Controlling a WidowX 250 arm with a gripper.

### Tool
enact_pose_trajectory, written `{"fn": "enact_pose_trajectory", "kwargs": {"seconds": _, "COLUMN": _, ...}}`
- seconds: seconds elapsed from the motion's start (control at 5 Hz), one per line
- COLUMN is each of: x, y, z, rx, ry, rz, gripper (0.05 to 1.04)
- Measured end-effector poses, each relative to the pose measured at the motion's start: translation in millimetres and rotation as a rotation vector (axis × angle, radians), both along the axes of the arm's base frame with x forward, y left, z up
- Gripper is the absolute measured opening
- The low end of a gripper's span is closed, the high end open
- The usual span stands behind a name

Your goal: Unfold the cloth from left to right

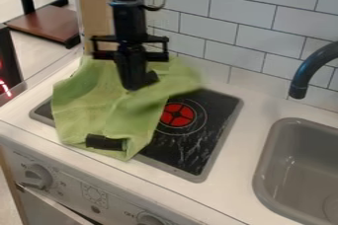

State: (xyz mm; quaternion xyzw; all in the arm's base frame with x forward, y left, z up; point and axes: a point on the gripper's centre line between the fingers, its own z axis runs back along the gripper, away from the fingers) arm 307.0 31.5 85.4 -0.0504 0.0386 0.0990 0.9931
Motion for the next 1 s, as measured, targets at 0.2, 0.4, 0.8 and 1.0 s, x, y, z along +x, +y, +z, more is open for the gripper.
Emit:
{"fn": "enact_pose_trajectory", "kwargs": {"seconds": 0.2, "x": -1.5, "y": -30.2, "z": -4.1, "rx": -0.032, "ry": 0.008, "rz": -0.041, "gripper": 0.050}}
{"fn": "enact_pose_trajectory", "kwargs": {"seconds": 0.4, "x": -3.6, "y": -51.9, "z": -9.8, "rx": -0.057, "ry": 0.003, "rz": -0.069, "gripper": 0.050}}
{"fn": "enact_pose_trajectory", "kwargs": {"seconds": 0.8, "x": -5.2, "y": -100.1, "z": -25.8, "rx": -0.106, "ry": 0.037, "rz": -0.103, "gripper": 0.050}}
{"fn": "enact_pose_trajectory", "kwargs": {"seconds": 1.0, "x": -1.3, "y": -120.3, "z": -30.9, "rx": -0.107, "ry": 0.023, "rz": -0.114, "gripper": 0.050}}
